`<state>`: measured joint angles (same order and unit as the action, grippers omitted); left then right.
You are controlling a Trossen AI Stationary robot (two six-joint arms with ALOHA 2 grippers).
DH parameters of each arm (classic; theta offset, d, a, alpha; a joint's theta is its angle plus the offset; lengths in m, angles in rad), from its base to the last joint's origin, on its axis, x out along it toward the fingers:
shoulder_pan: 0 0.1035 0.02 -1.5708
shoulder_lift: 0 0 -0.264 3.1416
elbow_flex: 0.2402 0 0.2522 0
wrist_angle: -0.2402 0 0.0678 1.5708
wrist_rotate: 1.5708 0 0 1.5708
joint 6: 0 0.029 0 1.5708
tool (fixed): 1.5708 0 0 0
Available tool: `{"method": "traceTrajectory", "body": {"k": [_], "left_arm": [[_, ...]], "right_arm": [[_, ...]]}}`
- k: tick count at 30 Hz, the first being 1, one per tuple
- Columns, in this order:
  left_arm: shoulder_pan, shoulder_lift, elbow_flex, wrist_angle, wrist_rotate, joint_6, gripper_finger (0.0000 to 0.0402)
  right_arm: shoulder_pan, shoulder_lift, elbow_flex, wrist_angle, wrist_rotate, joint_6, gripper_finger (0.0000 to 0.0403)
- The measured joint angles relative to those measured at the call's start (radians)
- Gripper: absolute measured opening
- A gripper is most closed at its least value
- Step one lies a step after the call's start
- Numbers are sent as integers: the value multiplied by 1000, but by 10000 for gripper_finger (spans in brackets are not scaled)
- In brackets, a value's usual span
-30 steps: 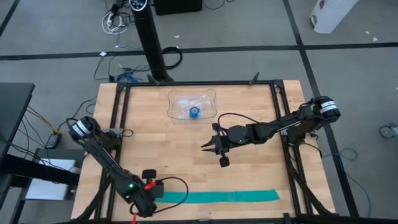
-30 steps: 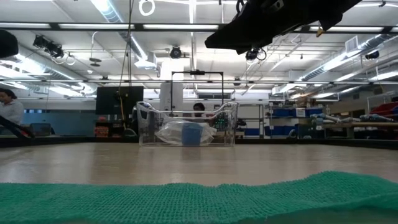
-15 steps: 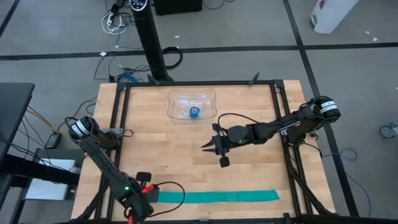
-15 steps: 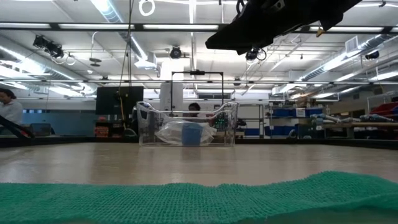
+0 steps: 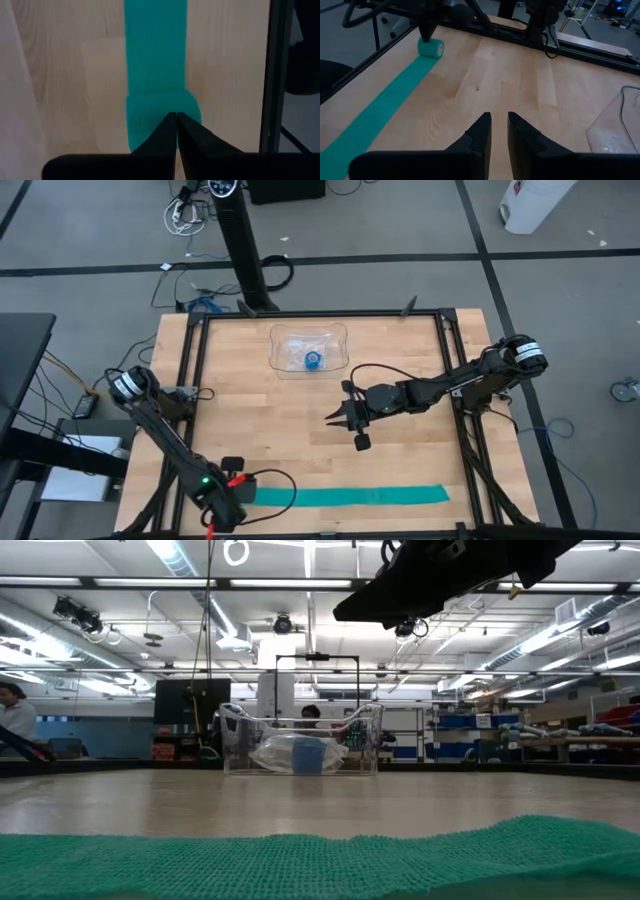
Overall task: Roll bandage
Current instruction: Roll the green bandage
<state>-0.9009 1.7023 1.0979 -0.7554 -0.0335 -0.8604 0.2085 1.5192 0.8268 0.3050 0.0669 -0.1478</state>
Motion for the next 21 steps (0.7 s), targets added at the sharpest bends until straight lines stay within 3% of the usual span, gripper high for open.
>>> {"method": "traceTrajectory", "body": {"k": [21], "left_arm": [[53, 27, -104, 298, -146, 70, 23]], "right_arm": [[1, 0, 0, 4, 16, 19, 52]]}}
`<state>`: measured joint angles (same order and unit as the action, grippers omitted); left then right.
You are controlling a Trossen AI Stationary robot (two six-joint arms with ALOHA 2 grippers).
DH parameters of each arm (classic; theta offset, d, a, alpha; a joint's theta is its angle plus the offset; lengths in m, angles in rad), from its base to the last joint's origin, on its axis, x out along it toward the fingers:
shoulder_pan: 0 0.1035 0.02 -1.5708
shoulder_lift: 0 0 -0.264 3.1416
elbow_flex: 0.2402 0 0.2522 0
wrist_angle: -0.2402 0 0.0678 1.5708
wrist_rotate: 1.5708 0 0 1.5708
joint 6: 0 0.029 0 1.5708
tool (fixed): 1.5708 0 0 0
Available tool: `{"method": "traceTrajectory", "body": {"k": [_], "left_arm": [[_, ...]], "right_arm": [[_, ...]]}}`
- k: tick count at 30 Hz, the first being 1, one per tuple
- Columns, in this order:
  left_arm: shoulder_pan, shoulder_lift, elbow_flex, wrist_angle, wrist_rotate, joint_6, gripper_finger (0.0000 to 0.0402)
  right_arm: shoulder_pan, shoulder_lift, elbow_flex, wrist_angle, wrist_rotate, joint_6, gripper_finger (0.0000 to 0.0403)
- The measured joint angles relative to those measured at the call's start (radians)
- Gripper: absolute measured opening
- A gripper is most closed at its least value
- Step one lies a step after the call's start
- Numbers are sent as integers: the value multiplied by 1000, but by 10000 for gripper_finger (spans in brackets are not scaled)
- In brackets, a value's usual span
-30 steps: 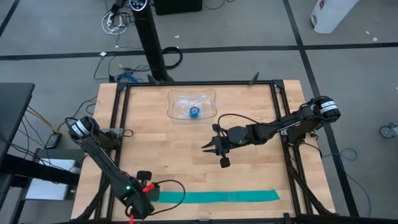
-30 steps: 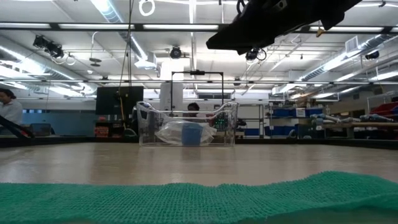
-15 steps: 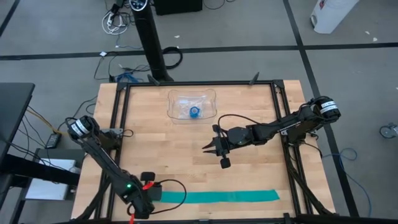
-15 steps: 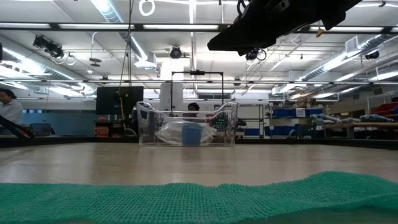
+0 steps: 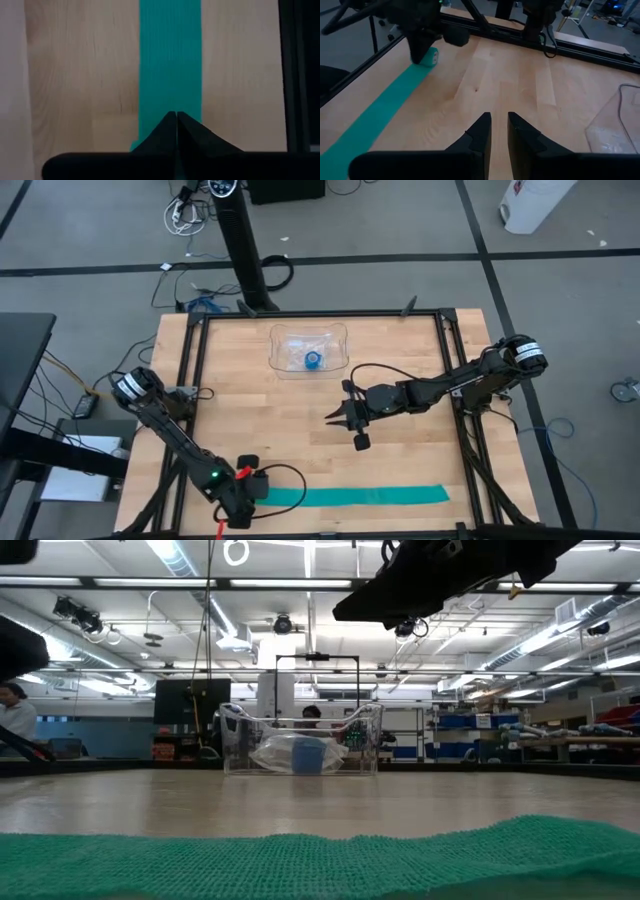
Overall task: Roll bandage
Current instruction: Roll the green bandage
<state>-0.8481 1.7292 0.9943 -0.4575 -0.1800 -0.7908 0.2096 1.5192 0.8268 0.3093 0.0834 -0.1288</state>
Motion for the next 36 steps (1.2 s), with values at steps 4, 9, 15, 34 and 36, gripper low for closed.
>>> {"method": "traceTrajectory", "body": {"k": [4, 9, 15, 34, 36], "left_arm": [[17, 22, -2, 59, -6, 32, 23], [38, 23, 25, 67, -10, 69, 23], [56, 23, 84, 60, -24, 106, 23], [56, 22, 211, -378, 101, 81, 23], [56, 24, 211, -359, 84, 94, 23]], "right_arm": [[0, 0, 0, 0, 1, 5, 52], [0, 0, 0, 0, 1, 8, 52], [0, 0, 0, 1, 1, 14, 52], [7, 0, 0, 3, 1, 6, 52], [7, 0, 0, 3, 1, 3, 52]]}}
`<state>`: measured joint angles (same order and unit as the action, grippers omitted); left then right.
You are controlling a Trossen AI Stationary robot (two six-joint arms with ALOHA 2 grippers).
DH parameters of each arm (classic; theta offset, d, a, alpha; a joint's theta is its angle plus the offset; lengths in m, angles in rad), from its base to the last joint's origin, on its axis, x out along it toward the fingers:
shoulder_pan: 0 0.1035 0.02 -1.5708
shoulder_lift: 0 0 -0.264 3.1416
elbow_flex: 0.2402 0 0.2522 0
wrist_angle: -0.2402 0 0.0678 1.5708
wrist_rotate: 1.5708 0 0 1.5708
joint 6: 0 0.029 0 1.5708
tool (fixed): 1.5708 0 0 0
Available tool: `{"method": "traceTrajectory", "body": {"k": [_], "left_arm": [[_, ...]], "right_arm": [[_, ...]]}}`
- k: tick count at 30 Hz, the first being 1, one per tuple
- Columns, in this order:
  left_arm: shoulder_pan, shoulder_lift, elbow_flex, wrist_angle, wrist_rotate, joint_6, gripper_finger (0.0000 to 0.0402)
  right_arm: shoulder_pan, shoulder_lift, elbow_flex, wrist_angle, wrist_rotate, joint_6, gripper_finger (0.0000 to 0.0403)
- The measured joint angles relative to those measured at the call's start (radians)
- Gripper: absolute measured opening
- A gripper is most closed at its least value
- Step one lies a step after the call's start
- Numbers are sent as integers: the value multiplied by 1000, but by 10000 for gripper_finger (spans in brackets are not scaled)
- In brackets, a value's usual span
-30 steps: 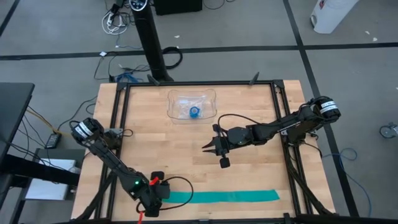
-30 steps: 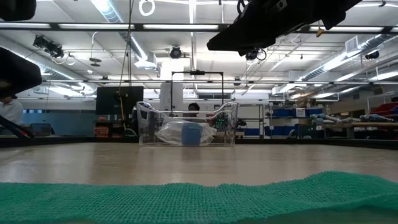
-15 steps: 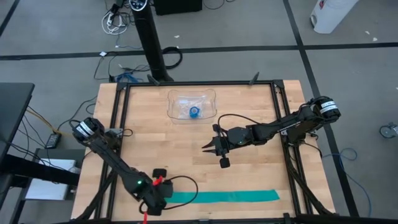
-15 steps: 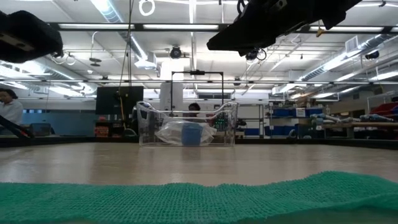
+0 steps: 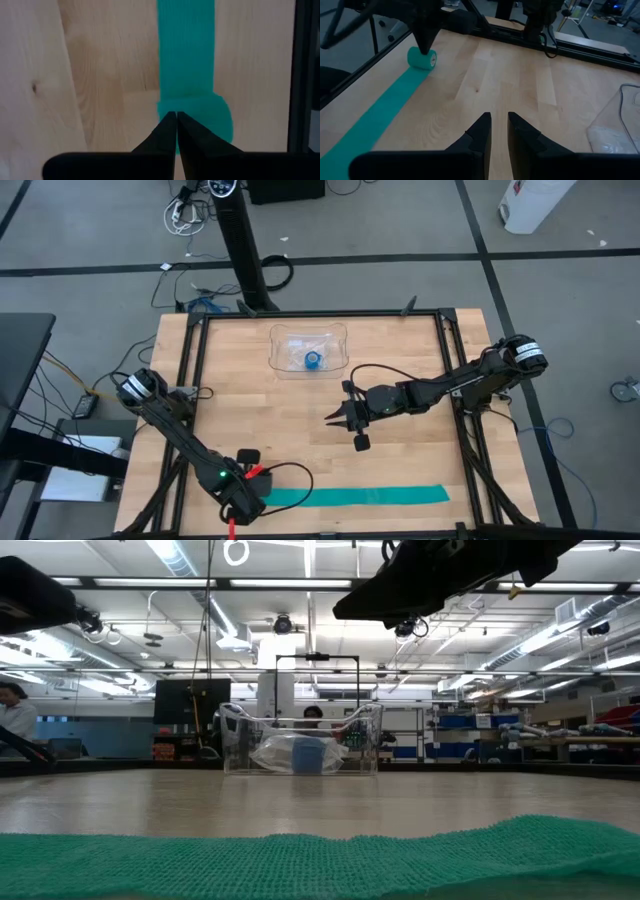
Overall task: Roll bandage
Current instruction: Roll the green bandage
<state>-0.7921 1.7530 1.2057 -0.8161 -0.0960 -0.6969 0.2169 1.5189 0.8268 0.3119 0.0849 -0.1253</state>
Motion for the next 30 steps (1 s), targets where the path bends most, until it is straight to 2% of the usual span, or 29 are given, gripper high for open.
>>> {"method": "traceTrajectory", "body": {"k": [5, 16, 20, 30], "left_arm": [[-3, 35, 0, 29, -3, 35, 23], [1, 135, 0, 250, -10, 69, 23], [6, 136, 0, 305, -1, 89, 23], [46, 45, 2, 261, -53, 80, 23]], "right_arm": [[0, 0, 0, -4, 0, 0, 52], [0, 0, 0, -6, 0, 0, 52], [0, 0, 0, -7, 17, 0, 52], [0, -2, 0, -12, 31, 0, 52]]}}
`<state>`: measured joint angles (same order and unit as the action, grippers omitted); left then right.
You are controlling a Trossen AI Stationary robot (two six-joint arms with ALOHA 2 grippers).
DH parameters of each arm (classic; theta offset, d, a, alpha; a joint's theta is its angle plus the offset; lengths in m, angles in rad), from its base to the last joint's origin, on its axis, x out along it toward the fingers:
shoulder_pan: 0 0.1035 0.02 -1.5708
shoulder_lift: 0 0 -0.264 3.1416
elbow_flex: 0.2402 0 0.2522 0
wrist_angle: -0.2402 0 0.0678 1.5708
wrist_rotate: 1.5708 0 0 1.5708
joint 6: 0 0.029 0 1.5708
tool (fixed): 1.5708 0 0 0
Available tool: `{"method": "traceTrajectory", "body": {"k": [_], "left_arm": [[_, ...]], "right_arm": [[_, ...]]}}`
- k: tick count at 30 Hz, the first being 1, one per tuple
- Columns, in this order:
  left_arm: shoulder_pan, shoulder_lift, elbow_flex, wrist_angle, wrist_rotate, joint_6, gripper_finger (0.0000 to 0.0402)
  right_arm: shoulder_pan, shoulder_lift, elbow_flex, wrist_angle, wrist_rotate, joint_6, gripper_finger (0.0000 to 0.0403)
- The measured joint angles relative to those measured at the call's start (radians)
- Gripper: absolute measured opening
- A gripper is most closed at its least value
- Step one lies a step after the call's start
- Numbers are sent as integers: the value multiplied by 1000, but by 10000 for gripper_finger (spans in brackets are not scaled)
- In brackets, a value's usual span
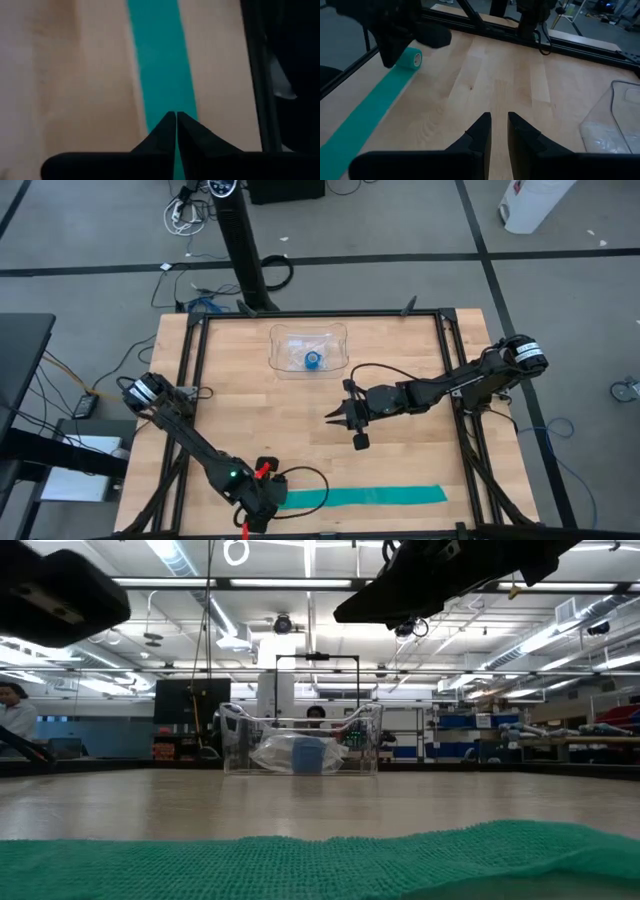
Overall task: Roll bandage
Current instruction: Roll the green bandage
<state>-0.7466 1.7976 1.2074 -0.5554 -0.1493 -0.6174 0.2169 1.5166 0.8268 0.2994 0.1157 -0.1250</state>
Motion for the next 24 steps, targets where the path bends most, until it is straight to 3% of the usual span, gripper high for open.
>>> {"method": "traceTrajectory", "body": {"k": [7, 11, 15, 24], "left_arm": [[-4, -101, 1, -189, 6, -89, 23], [-9, -113, 0, -257, 71, -100, 23], [-28, -99, -1, -253, 141, -97, 23], [-48, -88, -1, -205, 91, -96, 23]], "right_arm": [[0, 0, 0, -43, 0, 19, 52], [5, -1, 0, -42, 3, 27, 52], [30, -1, 0, -43, 46, 44, 52], [119, -1, 0, -34, 72, 87, 52]]}}
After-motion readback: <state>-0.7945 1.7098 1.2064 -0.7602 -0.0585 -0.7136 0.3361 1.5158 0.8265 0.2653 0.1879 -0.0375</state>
